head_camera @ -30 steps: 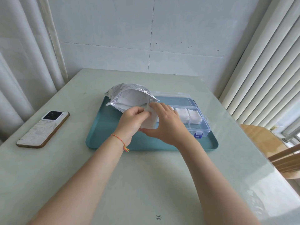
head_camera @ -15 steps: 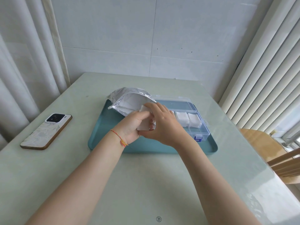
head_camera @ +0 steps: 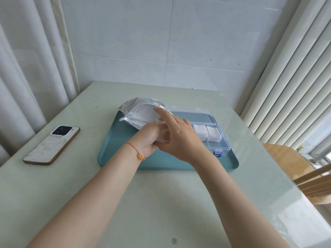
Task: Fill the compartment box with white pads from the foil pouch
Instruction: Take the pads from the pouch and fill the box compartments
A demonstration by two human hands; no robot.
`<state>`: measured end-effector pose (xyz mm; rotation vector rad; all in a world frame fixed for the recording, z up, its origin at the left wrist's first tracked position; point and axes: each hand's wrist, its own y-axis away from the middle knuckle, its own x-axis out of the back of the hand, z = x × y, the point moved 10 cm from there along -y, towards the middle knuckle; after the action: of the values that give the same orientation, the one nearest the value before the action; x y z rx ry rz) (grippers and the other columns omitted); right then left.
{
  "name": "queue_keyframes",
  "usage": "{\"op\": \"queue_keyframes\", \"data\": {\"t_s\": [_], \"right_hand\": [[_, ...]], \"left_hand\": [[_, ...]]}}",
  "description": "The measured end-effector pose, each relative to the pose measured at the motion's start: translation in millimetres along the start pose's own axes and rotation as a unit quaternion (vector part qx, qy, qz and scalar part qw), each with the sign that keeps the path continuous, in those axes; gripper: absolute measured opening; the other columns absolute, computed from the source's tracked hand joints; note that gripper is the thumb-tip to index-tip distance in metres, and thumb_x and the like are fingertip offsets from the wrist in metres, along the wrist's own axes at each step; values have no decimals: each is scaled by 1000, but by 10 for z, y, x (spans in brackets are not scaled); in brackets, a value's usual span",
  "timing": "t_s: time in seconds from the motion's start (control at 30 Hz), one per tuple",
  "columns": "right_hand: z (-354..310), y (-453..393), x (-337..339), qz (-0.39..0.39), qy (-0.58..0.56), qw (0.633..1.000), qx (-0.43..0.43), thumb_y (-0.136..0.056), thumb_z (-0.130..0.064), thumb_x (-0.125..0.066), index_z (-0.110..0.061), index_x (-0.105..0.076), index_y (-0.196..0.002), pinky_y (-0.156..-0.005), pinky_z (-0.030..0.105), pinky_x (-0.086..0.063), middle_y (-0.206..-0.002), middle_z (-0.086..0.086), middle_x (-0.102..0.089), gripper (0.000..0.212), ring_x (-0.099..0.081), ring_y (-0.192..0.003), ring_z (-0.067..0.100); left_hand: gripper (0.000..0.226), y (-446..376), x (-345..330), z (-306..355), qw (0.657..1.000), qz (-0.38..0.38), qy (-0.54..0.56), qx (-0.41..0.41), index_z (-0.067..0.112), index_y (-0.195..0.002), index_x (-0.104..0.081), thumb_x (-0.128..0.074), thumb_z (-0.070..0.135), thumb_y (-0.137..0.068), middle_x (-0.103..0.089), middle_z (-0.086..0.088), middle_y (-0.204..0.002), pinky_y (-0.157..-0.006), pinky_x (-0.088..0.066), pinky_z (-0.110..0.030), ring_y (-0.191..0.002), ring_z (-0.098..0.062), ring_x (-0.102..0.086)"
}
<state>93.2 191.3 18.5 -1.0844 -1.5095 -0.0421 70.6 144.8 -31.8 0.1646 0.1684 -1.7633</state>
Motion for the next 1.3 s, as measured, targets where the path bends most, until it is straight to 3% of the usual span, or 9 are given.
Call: {"op": "queue_keyframes", "data": {"t_s": [0.17, 0.3, 0.43, 0.6, 0.73, 0.87, 0.97, 1.07, 1.3], "right_hand": [[36, -15, 32, -7, -18, 1000, -8, -72, -13, -72, -19, -35, -148, -91, 28, -32, -129, -4, -55, 84, -53, -115, 17], [110, 0, 57, -45, -47, 998, -26, -72, -20, -76, -22, -36, -147, -94, 31, -37, -126, -3, -55, 86, -53, -114, 14], [454, 41, 301, -53, -208, 968, -132, -74, -33, -59, -24, -56, -130, -88, 14, -41, -121, -8, -57, 57, -54, -110, 0], [915, 108, 401, -41, -227, 946, -226, -89, -16, -65, -19, -73, -97, -84, 23, -50, -96, -6, -72, 12, -63, -88, 4], [1289, 182, 506, -43, -247, 928, -276, -86, -14, -69, -17, -72, -88, -66, 17, -43, -83, 6, -71, 5, -56, -67, 3], [1542, 224, 614, -74, -255, 922, -282, -88, -14, -69, -10, -72, -94, -56, 12, -36, -70, -13, -66, 8, -51, -53, -6], [1840, 196, 790, -24, -244, 923, -296, -89, -12, -68, -8, -70, -91, -54, 12, -37, -68, -8, -65, 6, -51, -51, -1], [2174, 152, 967, 17, -184, 933, -309, -90, -7, -65, -6, -69, -95, -52, 6, -39, -70, -5, -63, 7, -54, -58, 3], [2562, 95, 682, -110, -71, 943, -305, -88, -10, -66, -11, -74, -96, -62, 20, -42, -87, 2, -68, 11, -57, -77, 14]], "left_hand": [[14, -42, -4, -93, 1000, -4, -7, 10, 17, -93, -59, -63, 18, -79, -50, -6, -79, -60, -41, -26, -73, -19, -48], [15, -88, -15, -114, 1000, 6, -11, 16, 16, -91, -58, -63, 16, -77, -46, -4, -72, -53, -35, -23, -61, -14, -43], [32, -128, 47, -185, 998, 42, 8, 50, 17, -111, -55, -64, 4, -82, -46, 3, -52, -42, -21, -17, -41, -9, -36], [37, -288, -256, -172, 997, -18, -67, 37, 12, -113, -59, -65, 10, -76, -43, 3, -53, -44, -17, -18, -43, -11, -32], [25, -486, -514, -168, 991, -14, -122, 51, 18, -93, -55, -66, 10, -72, -46, 1, -55, -43, -21, -16, -43, -11, -34], [38, -732, -744, -172, 982, -35, -177, 55, 13, -102, -52, -65, 12, -67, -46, -6, -63, -43, -25, -18, -48, -15, -37], [45, -921, -776, -149, 973, 1, -225, 47, 14, -115, -52, -72, 9, -76, -62, -5, -76, -54, -46, -27, -59, -17, -57], [36, -1057, -735, -105, 944, 62, -323, 12, 20, -117, -53, -67, 15, -85, -62, 2, -89, -72, -48, -29, -76, -14, -60], [21, -1261, -742, -220, 877, 93, -471, -7, 18, -105, -65, -51, 15, -90, -65, 0, -106, -87, -44, -26, -101, -19, -58]]}}
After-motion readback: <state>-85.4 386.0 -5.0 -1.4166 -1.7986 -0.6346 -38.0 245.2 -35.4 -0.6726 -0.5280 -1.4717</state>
